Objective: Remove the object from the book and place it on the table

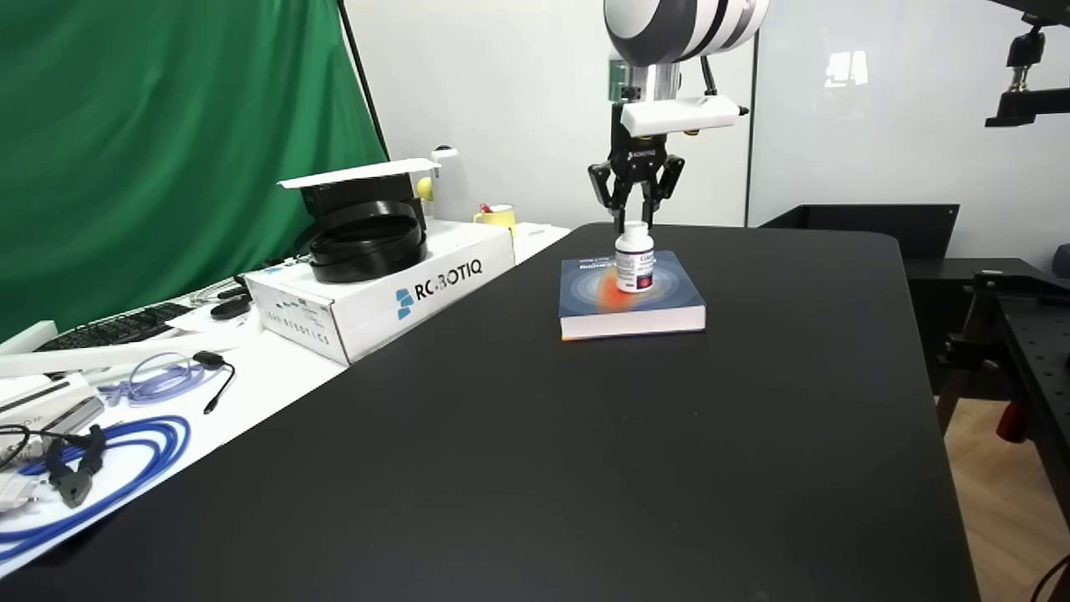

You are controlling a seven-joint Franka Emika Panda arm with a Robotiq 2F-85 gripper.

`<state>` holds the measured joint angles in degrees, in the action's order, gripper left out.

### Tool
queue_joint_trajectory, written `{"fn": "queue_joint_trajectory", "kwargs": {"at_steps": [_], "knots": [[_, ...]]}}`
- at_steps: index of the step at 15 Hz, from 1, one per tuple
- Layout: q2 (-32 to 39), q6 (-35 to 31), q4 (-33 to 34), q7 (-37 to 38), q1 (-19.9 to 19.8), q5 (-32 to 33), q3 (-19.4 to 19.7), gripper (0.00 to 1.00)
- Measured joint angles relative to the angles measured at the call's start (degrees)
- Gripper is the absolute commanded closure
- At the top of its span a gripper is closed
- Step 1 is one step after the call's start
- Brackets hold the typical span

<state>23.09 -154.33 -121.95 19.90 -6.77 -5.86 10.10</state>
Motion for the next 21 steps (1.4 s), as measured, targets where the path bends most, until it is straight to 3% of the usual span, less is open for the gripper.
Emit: {"fn": "queue_joint_trajectory", "kwargs": {"at_steps": [6,11,15,21], "knots": [[0.0,2.0,0.8,0.2,0.0,-0.1,0.8,0.82],[-1.0,8.2,6.2,0.2,0.4,0.3,1.1,0.82],[-3.5,10.4,7.4,0.2,2.7,0.6,0.3,0.82],[-7.2,10.1,3.7,0.1,7.7,1.2,-4.3,0.82]]}}
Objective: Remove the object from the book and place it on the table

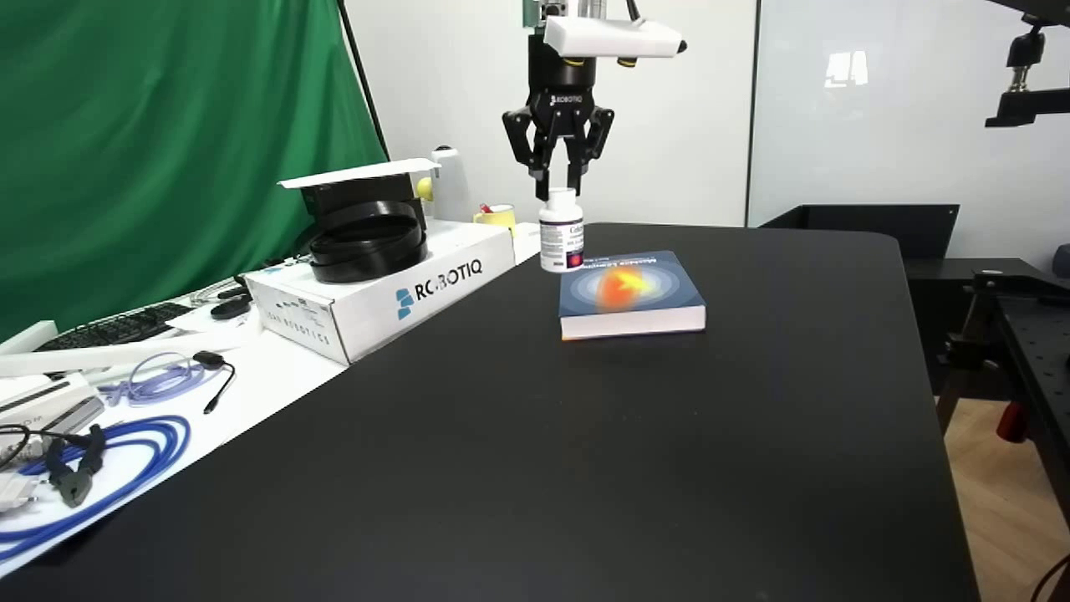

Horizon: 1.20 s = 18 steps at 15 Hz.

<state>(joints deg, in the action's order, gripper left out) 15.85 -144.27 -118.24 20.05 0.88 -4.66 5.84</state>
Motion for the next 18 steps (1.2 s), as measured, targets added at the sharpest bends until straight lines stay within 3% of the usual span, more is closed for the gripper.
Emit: {"fn": "queue_joint_trajectory", "kwargs": {"at_steps": [13,18], "knots": [[-7.9,-1.6,-14.8,-1.6,4.9,-0.2,-8.4,0.82],[-10.2,-5.3,-21.4,-3.7,5.4,-2.0,-10.7,0.82]]}}
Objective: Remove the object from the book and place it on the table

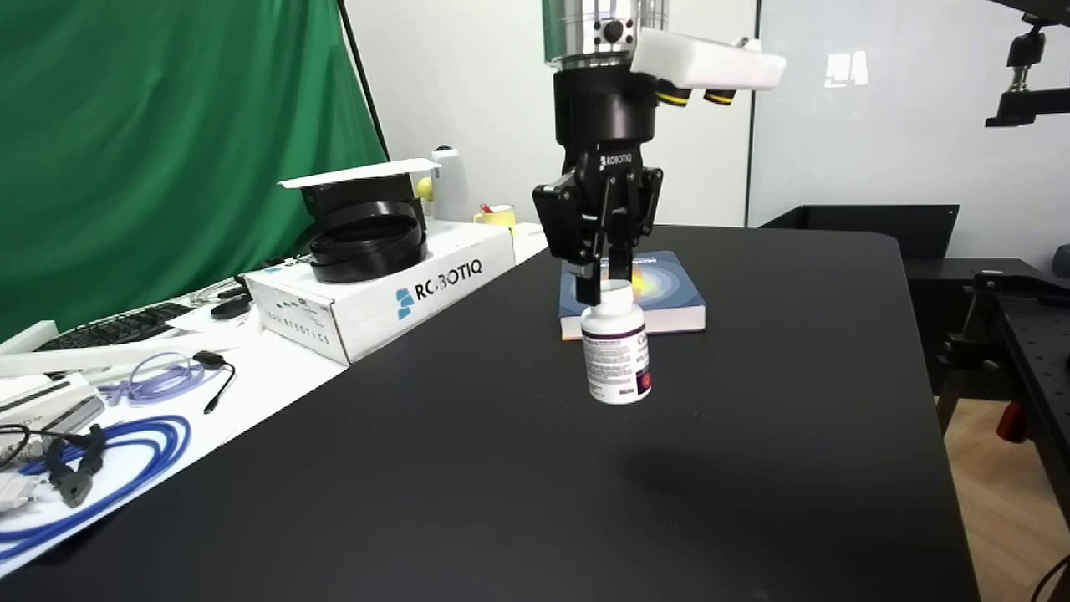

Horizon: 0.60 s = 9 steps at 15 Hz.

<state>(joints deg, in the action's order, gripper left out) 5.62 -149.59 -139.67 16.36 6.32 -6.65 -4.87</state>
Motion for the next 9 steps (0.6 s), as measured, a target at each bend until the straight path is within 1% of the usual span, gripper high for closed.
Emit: {"fn": "queue_joint_trajectory", "kwargs": {"at_steps": [5,9], "knots": [[-0.2,-6.3,-4.8,-2.1,0.0,-1.3,-1.2,0.82],[-0.2,-8.8,-7.3,-3.3,0.0,-1.4,-1.6,0.82]]}}
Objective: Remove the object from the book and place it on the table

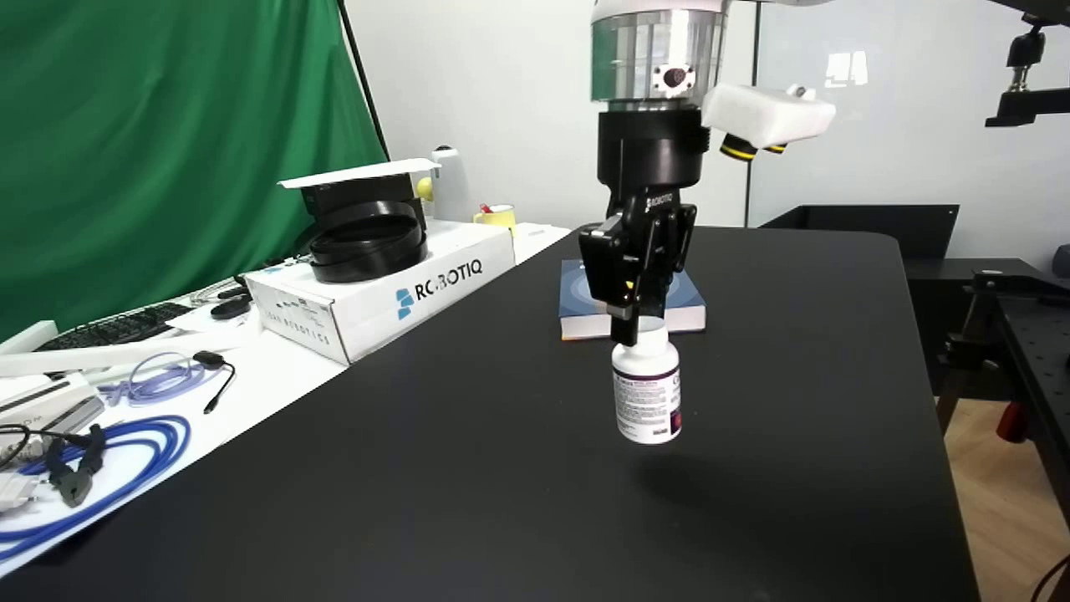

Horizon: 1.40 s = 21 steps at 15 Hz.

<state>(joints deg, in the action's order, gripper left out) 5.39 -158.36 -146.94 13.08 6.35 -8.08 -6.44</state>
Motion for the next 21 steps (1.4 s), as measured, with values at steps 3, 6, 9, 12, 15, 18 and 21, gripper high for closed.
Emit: {"fn": "queue_joint_trajectory", "kwargs": {"at_steps": [3,6,9,12,15,18,21], "knots": [[0.0,-0.6,-1.3,-1.7,0.0,-1.0,-0.3,0.82],[0.0,-1.2,-2.4,-3.5,0.0,-2.2,-0.7,0.82],[0.0,-2.7,-3.8,-4.6,0.0,-2.3,-0.8,0.82],[0.0,-4.1,-5.2,-5.1,0.0,-2.0,-0.7,0.82],[0.0,-5.4,-6.4,-5.5,0.0,-2.0,-0.7,0.82],[0.1,-6.4,-7.4,-5.8,0.0,-2.0,-0.7,0.82],[0.2,-7.1,-8.2,-6.2,0.0,-2.0,-0.7,0.82]]}}
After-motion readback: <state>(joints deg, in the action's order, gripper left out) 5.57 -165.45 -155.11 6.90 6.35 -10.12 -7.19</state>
